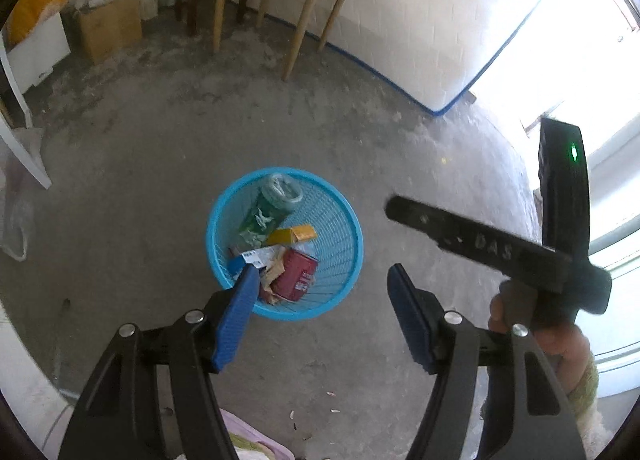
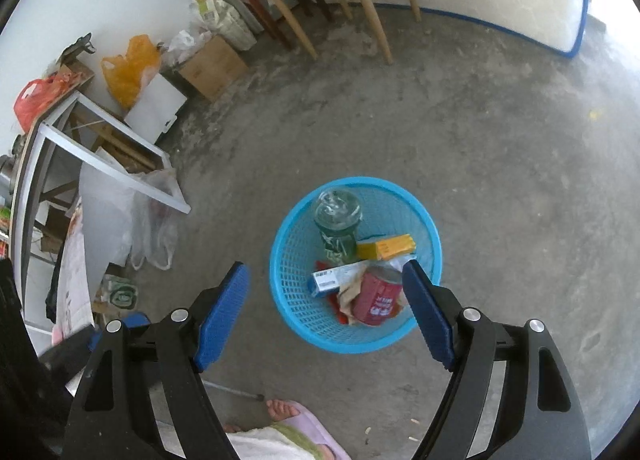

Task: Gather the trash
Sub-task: 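Open the right gripper to drop the can into the basket, then move both grippers back toward the pink sponge on the table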

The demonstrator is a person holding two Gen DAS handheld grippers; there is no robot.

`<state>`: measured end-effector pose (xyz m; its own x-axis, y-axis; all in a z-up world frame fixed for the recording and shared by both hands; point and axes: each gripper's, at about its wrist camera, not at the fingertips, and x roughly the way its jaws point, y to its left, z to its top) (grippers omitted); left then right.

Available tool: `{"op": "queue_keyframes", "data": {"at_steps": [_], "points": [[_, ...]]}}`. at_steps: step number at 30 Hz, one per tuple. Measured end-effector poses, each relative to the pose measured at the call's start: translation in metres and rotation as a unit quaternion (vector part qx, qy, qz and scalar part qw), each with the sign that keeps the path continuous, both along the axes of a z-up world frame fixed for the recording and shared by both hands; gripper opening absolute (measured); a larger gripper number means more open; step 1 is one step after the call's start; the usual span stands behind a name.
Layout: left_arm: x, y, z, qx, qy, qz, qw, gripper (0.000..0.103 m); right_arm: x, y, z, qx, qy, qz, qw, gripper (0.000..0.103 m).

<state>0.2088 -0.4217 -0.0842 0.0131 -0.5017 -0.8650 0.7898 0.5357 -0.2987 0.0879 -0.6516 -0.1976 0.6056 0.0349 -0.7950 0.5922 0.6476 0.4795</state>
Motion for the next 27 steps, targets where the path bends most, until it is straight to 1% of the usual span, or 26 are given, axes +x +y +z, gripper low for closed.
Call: {"op": "queue_keyframes", "data": {"at_steps": [6,9,13,19,21,24,27], "points": [[-0.007,0.023,0.023,-0.013,-0.015,0.009,0.9998,0.065,-0.020,0.007,0.019,-0.010,-0.020,0.000,1.000,0.075],[-0.015,0.042,0.037,-0.024,-0.026,0.011,0.9993,0.065,-0.035,0.021,0.036,-0.013,-0.036,0.007,0.999,0.077],[-0.027,0.075,0.056,-0.036,-0.043,0.022,0.9982,0.065,-0.044,0.040,0.053,-0.016,-0.048,0.029,0.998,0.078],[-0.037,0.142,0.086,-0.064,-0.059,0.057,0.9946,0.069,-0.038,0.082,0.082,-0.012,-0.067,0.092,0.993,0.078],[-0.041,0.172,0.095,-0.074,-0.070,0.073,0.9922,0.070,-0.032,0.097,0.092,-0.012,-0.076,0.114,0.990,0.078],[-0.046,0.215,0.101,-0.075,-0.087,0.094,0.9889,0.073,-0.019,0.124,0.104,-0.003,-0.088,0.151,0.985,0.078],[-0.049,0.270,0.104,-0.072,-0.101,0.132,0.9834,0.075,-0.007,0.150,0.115,-0.005,-0.095,0.183,0.978,0.078]]}}
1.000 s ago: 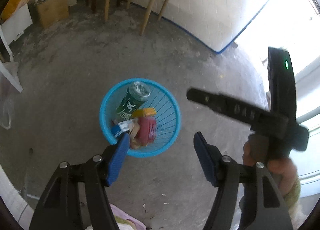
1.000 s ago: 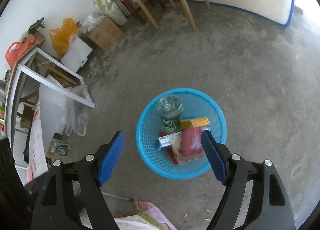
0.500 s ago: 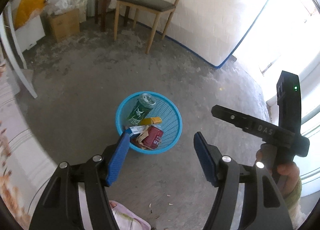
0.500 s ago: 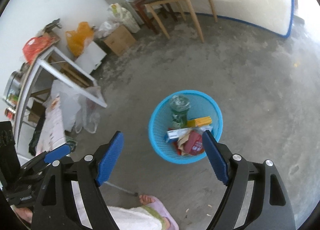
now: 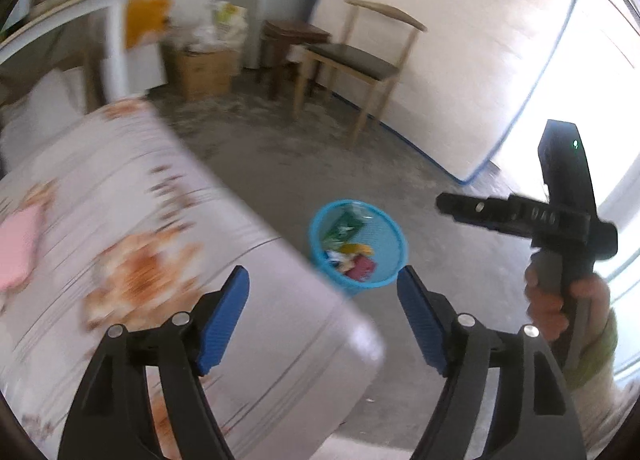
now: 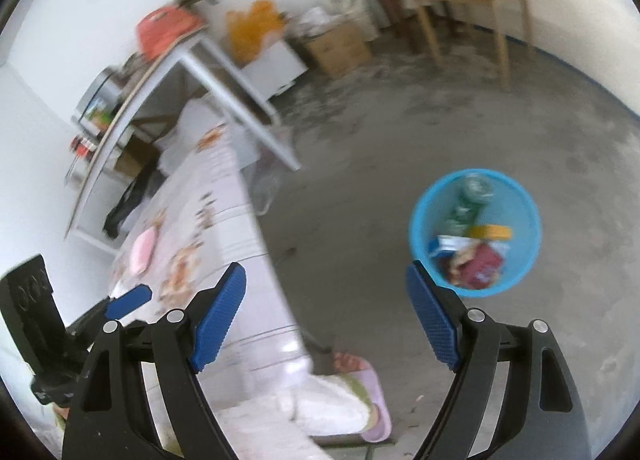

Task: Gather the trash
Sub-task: 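Move both grippers back toward the pink sponge on the table, then grasp the pink sponge with the right gripper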

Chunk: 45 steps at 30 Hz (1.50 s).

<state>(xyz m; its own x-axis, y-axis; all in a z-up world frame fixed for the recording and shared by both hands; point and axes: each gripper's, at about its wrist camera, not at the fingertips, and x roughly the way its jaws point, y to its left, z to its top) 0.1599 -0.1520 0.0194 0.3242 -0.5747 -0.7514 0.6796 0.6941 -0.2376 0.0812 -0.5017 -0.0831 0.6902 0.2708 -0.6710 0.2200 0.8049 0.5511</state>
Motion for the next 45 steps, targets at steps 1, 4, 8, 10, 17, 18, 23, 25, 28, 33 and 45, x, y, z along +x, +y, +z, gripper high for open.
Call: {"op": "queue_keyframes", "data": {"at_steps": [1,4,8,10,17,18,23,25,28,33,45], "points": [[0.000,0.020,-0.001,0.004,-0.002,0.020,0.9998,0.075,0.005,0.008,0.002,0.001,-0.003,0.012,1.000,0.078],[-0.002,0.070,-0.004,0.011,-0.010,0.076,0.9970,0.075,0.023,0.040,0.010,0.004,-0.009,0.056,0.998,0.078],[-0.009,0.137,-0.008,0.019,-0.021,0.158,0.9869,0.075,0.045,0.085,0.017,-0.002,-0.010,0.113,0.994,0.078],[-0.012,0.167,-0.009,0.016,-0.024,0.193,0.9808,0.075,0.055,0.103,0.020,-0.006,-0.009,0.135,0.991,0.078],[-0.021,0.254,-0.003,-0.015,-0.043,0.303,0.9518,0.075,0.086,0.170,0.025,-0.027,0.003,0.201,0.979,0.078],[-0.022,0.266,-0.001,-0.019,-0.048,0.316,0.9475,0.075,0.091,0.180,0.025,-0.029,0.005,0.209,0.978,0.078],[-0.028,0.307,0.009,-0.030,-0.065,0.358,0.9309,0.075,0.118,0.223,0.031,-0.036,0.010,0.241,0.970,0.078],[-0.031,0.319,0.011,-0.034,-0.071,0.370,0.9259,0.075,0.132,0.240,0.036,-0.042,0.007,0.257,0.965,0.078],[-0.032,0.336,0.012,-0.035,-0.085,0.388,0.9170,0.075,0.158,0.268,0.045,-0.062,0.004,0.280,0.958,0.078],[-0.013,0.355,0.002,-0.020,-0.069,0.422,0.9036,0.075,0.224,0.317,0.041,-0.093,0.041,0.284,0.953,0.078],[0.044,0.380,-0.040,0.019,-0.015,0.455,0.8903,0.075,0.319,0.395,-0.008,-0.156,0.165,0.251,0.941,0.088]]}}
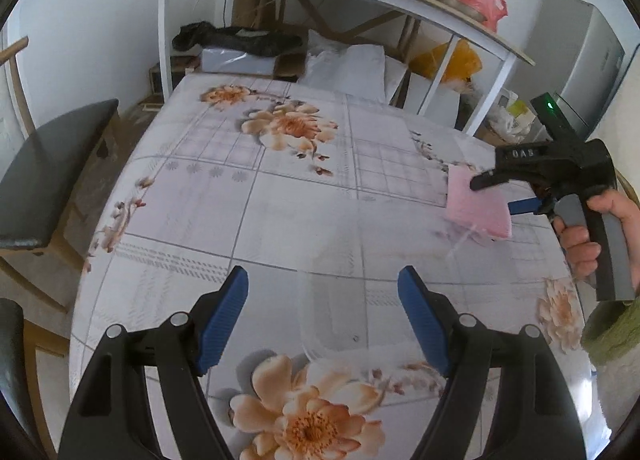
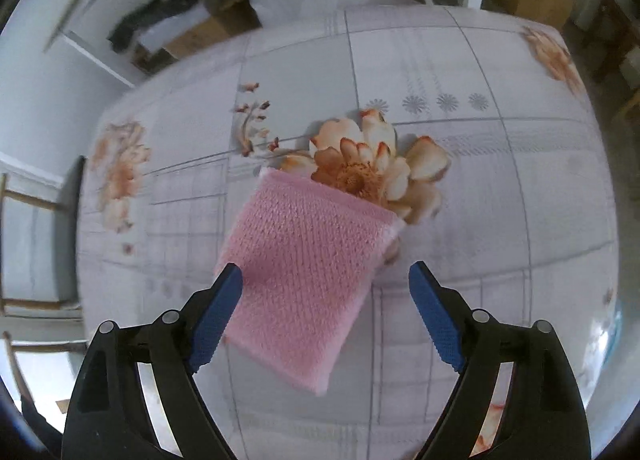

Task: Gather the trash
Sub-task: 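Grasp the pink sponge with the right gripper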

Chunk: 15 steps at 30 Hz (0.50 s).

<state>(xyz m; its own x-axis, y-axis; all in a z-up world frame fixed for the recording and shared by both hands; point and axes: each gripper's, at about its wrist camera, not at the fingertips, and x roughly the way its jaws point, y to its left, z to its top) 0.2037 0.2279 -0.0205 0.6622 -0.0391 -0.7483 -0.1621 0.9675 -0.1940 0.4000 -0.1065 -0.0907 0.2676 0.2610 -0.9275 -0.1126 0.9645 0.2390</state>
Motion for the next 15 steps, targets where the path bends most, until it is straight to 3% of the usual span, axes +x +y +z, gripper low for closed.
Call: {"op": "queue_keyframes", "data": {"at_steps": [9,15], "points": [[0.002,0.001,-0.005,-0.008,0.005,-0.001,1.0000,0.072,0.000,0.011,0.014,-0.011,-0.033,-0.028,0.999,0.090],[0.001,0.004,-0.011,-0.017,0.011,0.006,0.9998,0.070,0.005,0.012,0.010,-0.008,-0.022,-0.066,0.998,0.090]]}}
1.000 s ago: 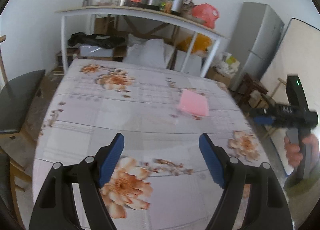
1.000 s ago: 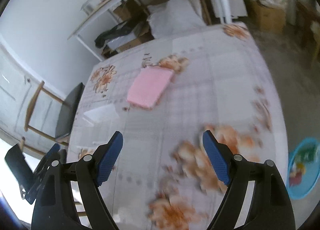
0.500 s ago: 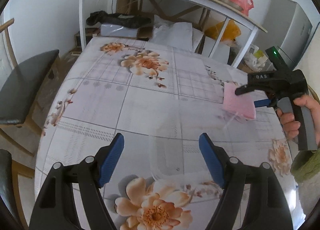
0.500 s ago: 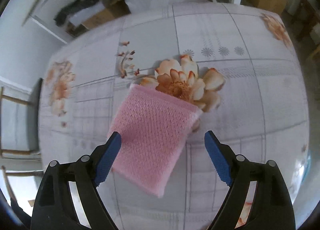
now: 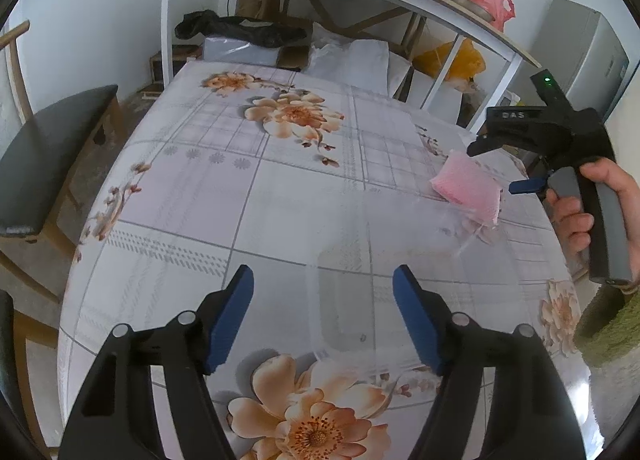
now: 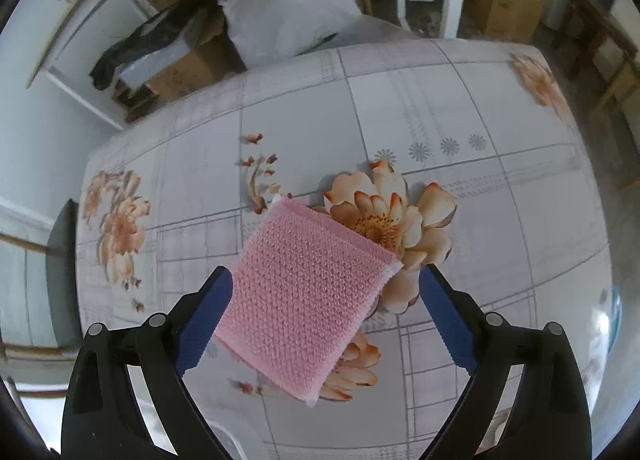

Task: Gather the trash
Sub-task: 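Grasp the pink sponge with the right gripper, then grasp the clear plastic container rim with the left gripper while the right gripper holds the sponge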

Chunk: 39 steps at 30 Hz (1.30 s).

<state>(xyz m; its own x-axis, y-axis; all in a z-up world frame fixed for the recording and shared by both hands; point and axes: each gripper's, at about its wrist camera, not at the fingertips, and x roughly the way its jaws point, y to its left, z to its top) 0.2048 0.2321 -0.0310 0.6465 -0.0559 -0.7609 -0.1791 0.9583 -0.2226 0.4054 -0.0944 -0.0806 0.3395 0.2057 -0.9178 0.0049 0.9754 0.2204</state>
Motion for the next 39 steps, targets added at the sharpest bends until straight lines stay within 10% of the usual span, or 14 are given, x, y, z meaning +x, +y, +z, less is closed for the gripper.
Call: {"op": "queue_keyframes", "data": {"at_steps": [9,25,39], "points": [[0.000,0.001,-0.004,-0.008,0.007,0.011,0.9999,0.065,0.007,0.031,-0.007,-0.074,-0.042,0.054,0.995,0.091],[0.001,-0.003,-0.014,-0.037,0.019,-0.008,0.9991,0.007,-0.131,-0.049,-0.017,-0.102,-0.107,0.247,0.958,0.088],[-0.051,-0.056,-0.012,-0.051,0.059,-0.042,0.9961,0.008,-0.213,-0.133,0.016,0.038,-0.174,0.152,0.972,0.092]]}}
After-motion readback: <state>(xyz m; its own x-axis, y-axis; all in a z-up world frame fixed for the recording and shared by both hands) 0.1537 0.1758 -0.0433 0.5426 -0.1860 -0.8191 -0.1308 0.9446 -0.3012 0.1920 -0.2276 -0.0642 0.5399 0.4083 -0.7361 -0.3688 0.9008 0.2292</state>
